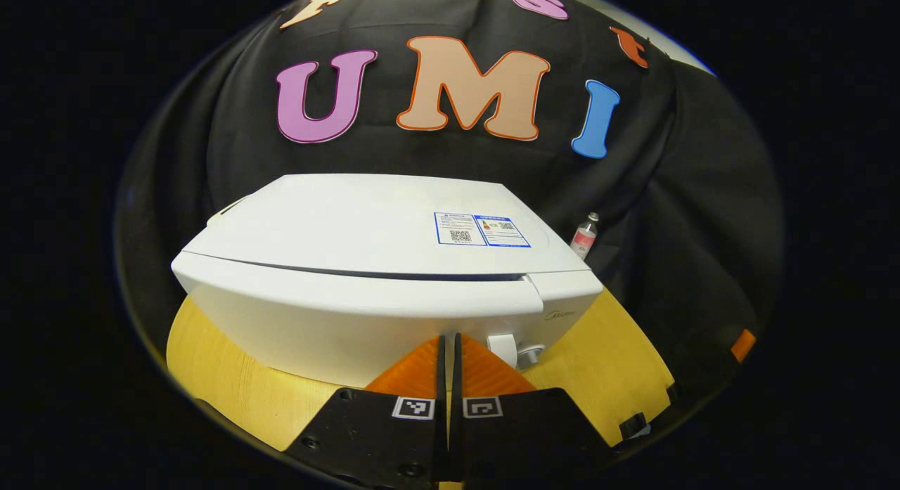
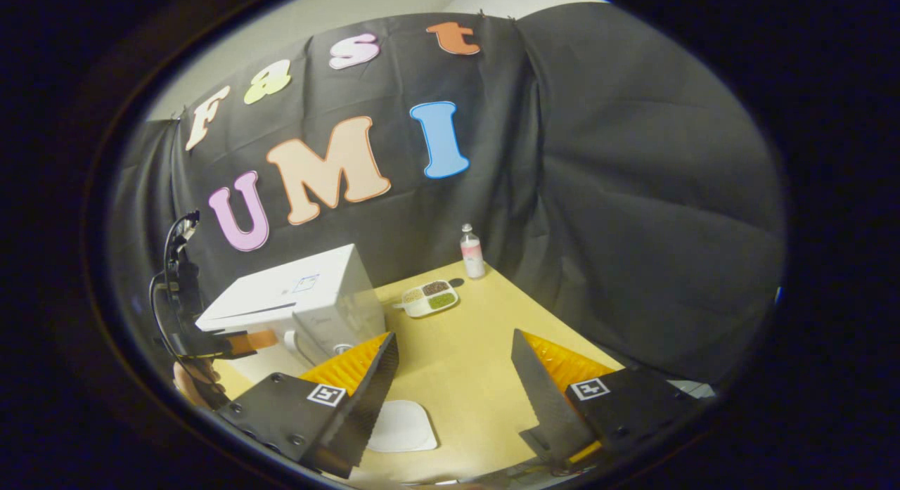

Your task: Open the microwave oven with the left hand, put the food in, and close the microwave oven.

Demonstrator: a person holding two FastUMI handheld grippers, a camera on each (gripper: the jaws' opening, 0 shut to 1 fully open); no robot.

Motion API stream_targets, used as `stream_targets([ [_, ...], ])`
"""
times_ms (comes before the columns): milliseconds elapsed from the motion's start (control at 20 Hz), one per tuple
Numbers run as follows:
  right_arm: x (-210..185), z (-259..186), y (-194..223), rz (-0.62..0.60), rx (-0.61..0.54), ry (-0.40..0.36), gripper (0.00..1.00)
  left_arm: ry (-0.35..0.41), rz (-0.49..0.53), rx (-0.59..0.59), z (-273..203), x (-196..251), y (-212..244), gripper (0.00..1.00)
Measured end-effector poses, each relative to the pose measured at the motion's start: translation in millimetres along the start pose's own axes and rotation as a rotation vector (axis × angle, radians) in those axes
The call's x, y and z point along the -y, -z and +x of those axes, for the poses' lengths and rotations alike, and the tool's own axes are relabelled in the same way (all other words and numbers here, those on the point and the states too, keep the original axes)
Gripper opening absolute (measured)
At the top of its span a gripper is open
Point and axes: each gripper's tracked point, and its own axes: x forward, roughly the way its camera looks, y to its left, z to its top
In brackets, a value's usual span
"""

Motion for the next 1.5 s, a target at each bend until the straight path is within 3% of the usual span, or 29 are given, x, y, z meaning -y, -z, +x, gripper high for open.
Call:
stream_targets([
  [800, 1.3, 9.9, -2.9, 0.008, -0.002, -0.005, 0.91, -0.012, 0.004, 0.001, 4.2, -2.7, -3.0, 0.01],
  [850, 1.7, 9.2, -2.6, 0.005, -0.003, -0.006, 0.99, -0.01, 0.013, 0.014, 6.5, -3.6, -5.7, 0.01],
  [1050, 1.8, 7.6, -3.1, 0.001, -0.005, -0.012, 0.99, -0.002, -0.006, 0.022, 6.5, -3.1, -5.3, 0.01],
  [1100, 1.9, 7.5, -3.0, 0.002, -0.007, -0.014, 0.91, 0.002, -0.012, 0.02, 5.7, -2.8, -3.9, 0.01],
  [1500, -6.7, 10.2, 1.7, -0.031, -0.049, -0.053, 0.91, 0.033, 0.037, 0.075, -26.2, 5.4, -8.5, 0.05],
])
